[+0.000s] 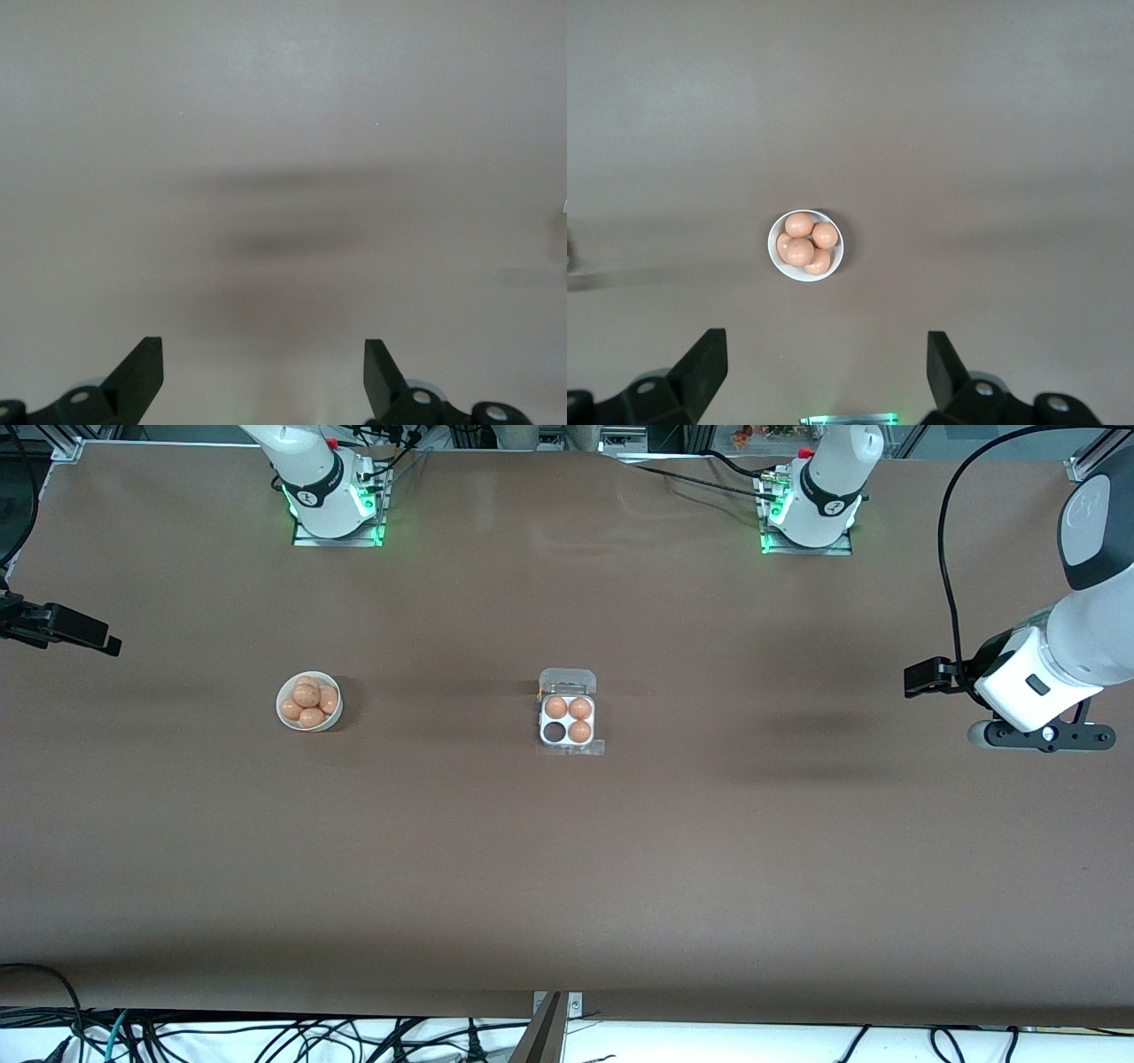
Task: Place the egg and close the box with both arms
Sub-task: 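Move the right gripper toward the white bowl of eggs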
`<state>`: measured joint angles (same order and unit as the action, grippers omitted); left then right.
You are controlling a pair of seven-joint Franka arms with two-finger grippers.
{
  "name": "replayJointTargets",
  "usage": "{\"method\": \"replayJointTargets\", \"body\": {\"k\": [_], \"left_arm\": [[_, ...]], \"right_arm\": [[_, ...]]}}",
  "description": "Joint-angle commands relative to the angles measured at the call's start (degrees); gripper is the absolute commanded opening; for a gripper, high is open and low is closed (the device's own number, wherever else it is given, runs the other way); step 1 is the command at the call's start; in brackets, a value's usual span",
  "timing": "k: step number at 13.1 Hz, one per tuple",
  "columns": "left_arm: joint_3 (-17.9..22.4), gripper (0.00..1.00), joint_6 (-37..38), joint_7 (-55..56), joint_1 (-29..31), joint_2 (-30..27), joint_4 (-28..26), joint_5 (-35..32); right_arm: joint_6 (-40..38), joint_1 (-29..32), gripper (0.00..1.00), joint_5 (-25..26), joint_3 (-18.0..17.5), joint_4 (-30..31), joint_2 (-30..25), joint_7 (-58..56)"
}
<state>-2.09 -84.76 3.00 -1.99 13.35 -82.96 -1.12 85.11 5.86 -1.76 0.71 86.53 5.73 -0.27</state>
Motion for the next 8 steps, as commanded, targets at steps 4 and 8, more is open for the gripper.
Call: {"method": "replayJointTargets", "body": {"k": [4,8], "left_arm": [[-0.1,1.0,0.7,0.3,0.0,0.7,1.8,0.1],[0.2,1.0,0.8,0.1,0.5,0.4,2.1,0.1]], "right_arm": [[-1.3,-0.6,1.0,-0.9,-1.1,-0.8,0.1,0.8],[-1.0,-0.7,1.0,-0.9,-2.5,1.3,0.2,0.7]]}}
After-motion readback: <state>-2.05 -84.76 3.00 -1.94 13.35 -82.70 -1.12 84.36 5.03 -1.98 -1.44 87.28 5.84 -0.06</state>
